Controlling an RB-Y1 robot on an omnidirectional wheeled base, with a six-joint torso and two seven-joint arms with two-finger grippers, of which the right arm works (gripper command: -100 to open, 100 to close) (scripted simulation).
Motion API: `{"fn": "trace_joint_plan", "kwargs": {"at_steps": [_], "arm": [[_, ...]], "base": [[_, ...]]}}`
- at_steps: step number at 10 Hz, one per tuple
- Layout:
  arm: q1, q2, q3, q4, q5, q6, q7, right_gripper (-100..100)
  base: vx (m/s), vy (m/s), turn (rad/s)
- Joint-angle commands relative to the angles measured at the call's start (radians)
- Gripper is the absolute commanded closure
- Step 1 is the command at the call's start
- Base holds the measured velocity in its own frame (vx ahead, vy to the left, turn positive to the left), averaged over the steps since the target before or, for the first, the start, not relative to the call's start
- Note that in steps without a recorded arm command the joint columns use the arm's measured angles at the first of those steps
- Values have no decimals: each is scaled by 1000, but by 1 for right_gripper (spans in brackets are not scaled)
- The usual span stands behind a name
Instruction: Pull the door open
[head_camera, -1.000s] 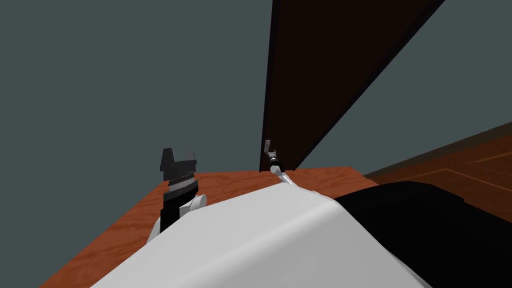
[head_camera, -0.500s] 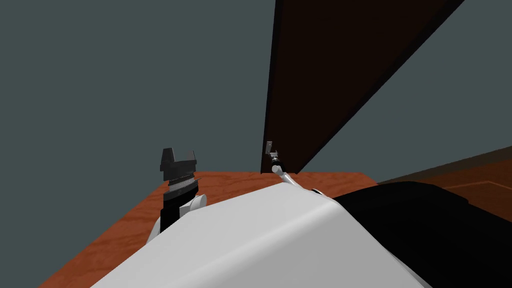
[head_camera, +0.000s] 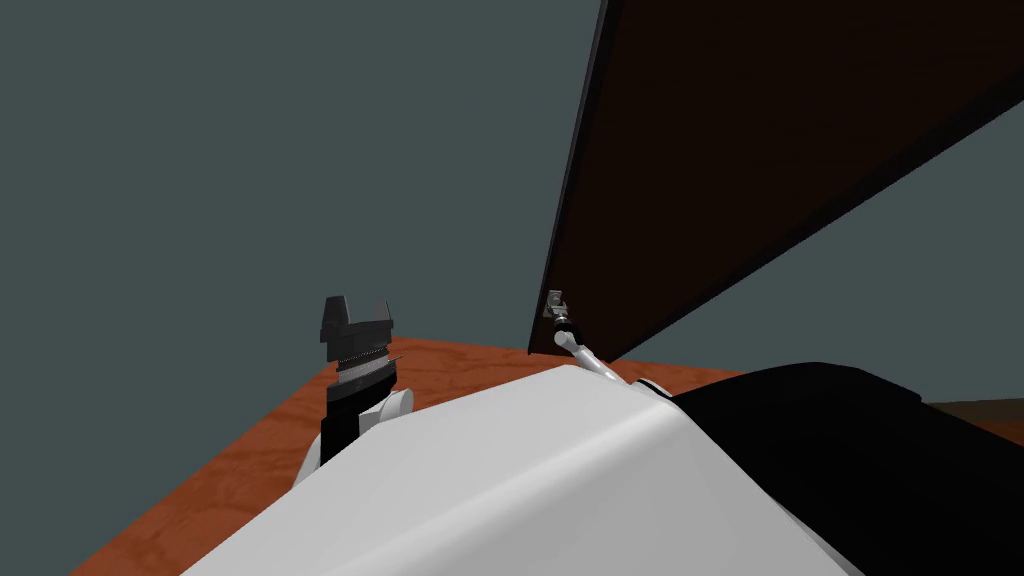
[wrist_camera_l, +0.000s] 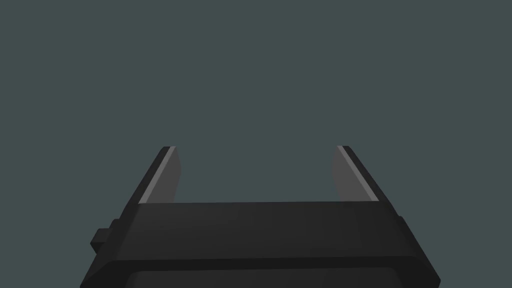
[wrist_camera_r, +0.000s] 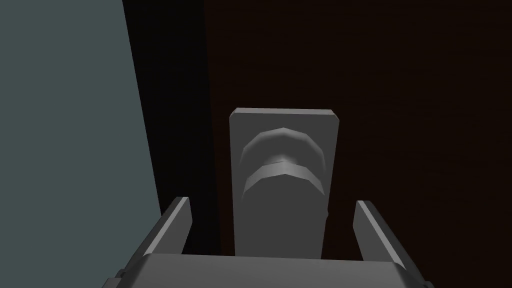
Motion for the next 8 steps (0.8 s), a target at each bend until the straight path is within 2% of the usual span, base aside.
{"fn": "trace_joint_plan", "kwargs": {"at_steps": [1,2,3,8], "arm": [[3,-23,-11,17,-4,-9,-30,-100],[12,-13,-10,-4,-5,-2,-13,-100],[12,-13,-10,-4,-5,-2,-13,100],[12,-13,-10,-4,-5,-2,-13,100]], "base": [[139,-16,143],[59,-16,29],[-8,1,-36],[-11,0,0]]}}
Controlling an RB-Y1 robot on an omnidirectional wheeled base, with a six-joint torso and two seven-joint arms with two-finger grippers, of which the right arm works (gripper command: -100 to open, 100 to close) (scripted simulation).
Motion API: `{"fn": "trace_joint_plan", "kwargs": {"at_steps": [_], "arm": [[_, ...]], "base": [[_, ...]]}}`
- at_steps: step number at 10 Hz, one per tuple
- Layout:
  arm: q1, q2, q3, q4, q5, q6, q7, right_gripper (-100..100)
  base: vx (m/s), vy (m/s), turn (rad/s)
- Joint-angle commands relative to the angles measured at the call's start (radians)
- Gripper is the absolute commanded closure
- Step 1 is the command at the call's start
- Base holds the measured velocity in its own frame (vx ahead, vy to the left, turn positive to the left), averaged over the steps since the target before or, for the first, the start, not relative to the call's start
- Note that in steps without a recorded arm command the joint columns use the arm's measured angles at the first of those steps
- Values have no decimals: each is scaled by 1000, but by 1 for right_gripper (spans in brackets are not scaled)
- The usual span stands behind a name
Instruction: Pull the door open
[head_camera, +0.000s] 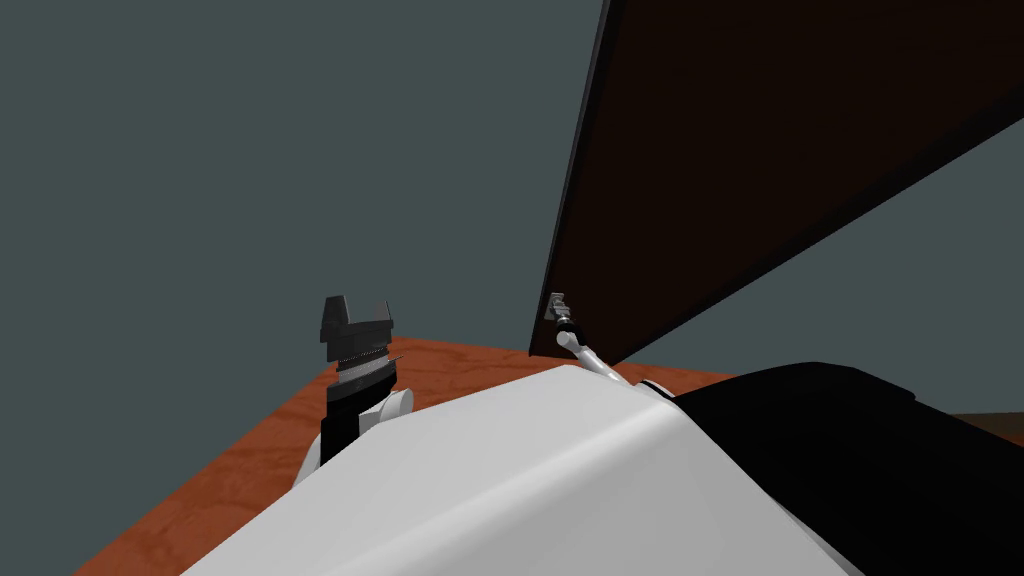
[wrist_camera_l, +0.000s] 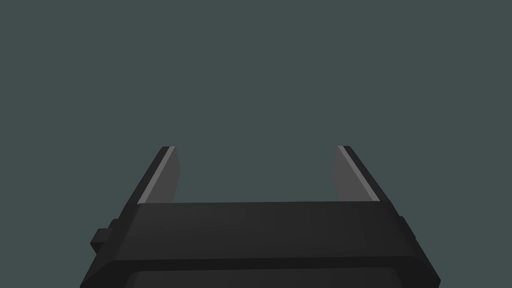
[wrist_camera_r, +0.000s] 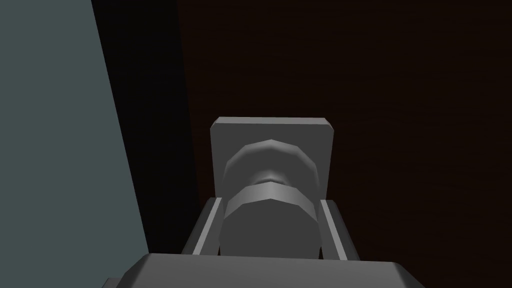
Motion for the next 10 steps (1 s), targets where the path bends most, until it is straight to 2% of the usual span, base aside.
{"fn": "trace_joint_plan", "kwargs": {"at_steps": [1,3,10], "arm": [[7,-16,15,-10,0,1,-18,100],[13,-31,28,-18,-1,1,-33,100],[46,-105,96,-63,-2,4,-114,100]], "base": [[-160,-42,163],[-185,-54,113],[-225,-48,134]]}}
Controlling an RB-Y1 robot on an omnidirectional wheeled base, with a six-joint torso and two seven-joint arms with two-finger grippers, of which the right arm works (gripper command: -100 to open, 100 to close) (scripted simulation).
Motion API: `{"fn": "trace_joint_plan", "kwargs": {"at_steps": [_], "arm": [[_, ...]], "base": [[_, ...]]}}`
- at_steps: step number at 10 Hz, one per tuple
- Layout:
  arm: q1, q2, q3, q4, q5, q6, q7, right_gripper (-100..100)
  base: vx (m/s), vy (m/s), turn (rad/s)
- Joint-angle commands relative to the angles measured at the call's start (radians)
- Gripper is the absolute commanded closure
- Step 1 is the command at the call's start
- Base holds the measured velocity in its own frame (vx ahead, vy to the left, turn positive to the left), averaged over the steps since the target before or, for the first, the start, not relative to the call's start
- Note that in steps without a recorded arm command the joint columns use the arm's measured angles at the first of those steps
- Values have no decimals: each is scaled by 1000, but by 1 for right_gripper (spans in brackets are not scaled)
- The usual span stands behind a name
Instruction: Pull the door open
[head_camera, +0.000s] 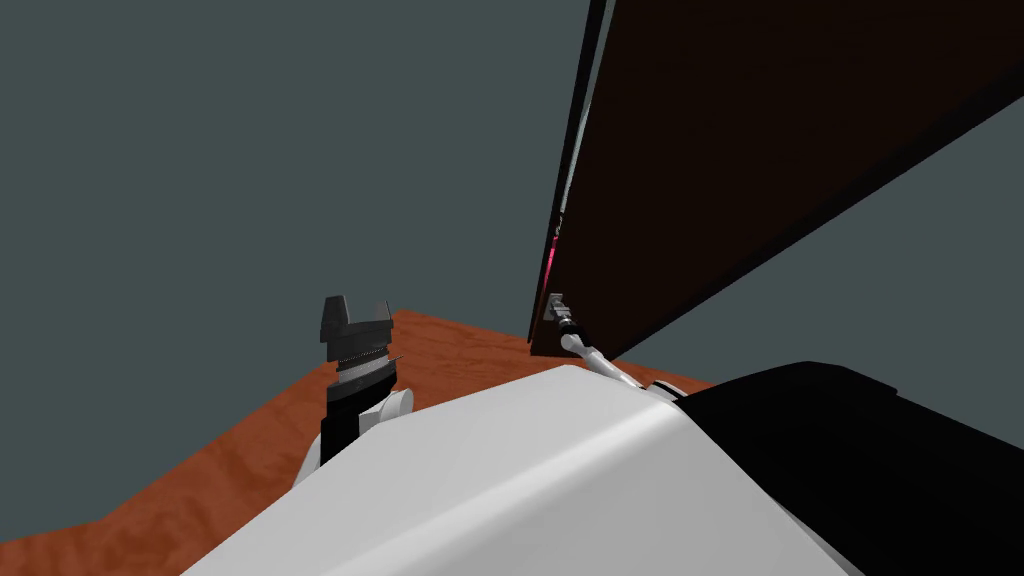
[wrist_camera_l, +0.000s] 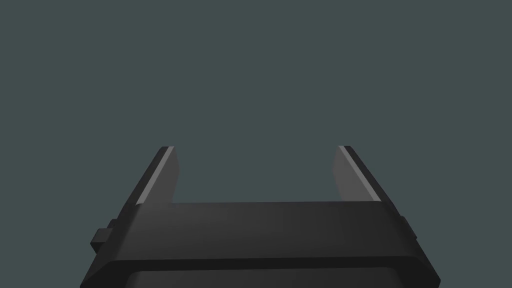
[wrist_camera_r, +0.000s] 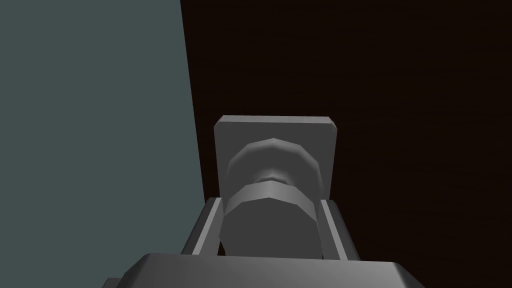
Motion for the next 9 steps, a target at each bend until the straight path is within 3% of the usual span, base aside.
{"fn": "trace_joint_plan", "kwargs": {"at_steps": [1,9], "arm": [[0,0,0,0,0,0,0,100],[39,-87,99,-54,3,-35,-79,100]], "base": [[-113,-13,39],[-248,-66,153]]}}
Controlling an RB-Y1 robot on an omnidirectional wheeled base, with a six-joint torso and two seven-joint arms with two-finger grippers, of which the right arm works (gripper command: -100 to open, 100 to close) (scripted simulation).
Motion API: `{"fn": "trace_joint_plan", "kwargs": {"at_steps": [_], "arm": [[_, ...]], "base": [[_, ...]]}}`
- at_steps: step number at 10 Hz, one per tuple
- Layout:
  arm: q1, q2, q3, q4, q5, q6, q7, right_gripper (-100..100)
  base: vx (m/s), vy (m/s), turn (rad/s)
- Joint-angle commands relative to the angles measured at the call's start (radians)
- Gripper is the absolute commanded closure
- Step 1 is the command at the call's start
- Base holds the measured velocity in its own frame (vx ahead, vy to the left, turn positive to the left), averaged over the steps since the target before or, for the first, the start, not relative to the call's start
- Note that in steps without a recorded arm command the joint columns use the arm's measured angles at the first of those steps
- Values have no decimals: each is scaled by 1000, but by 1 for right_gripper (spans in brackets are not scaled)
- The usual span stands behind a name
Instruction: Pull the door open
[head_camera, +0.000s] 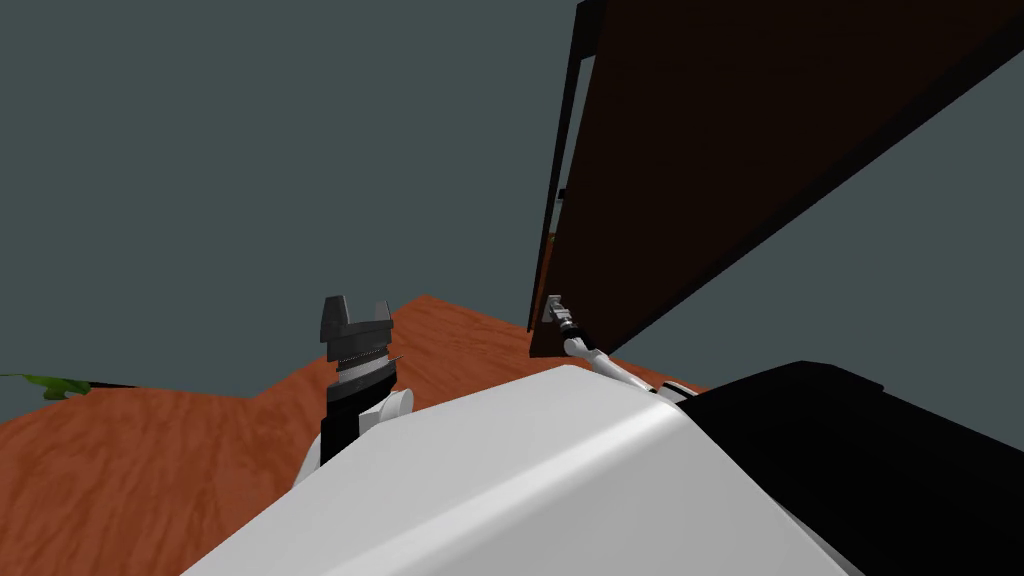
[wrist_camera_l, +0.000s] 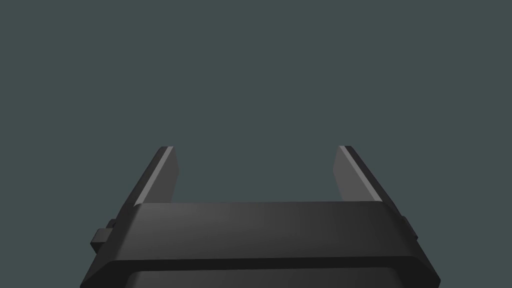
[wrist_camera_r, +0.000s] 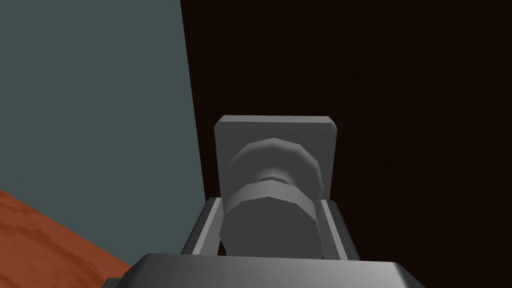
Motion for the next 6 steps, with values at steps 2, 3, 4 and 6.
{"fn": "trace_joint_plan", "kwargs": {"at_steps": [2,3,4,6], "arm": [[9,-16,20,-9,4,-7,-17,100],[12,-25,29,-14,7,-12,-26,100],[16,-35,39,-20,9,-18,-36,100],[26,-62,65,-35,16,-33,-62,100]], "base": [[-138,-35,70],[-243,-65,153],[-237,-74,127],[-226,-69,148]]}}
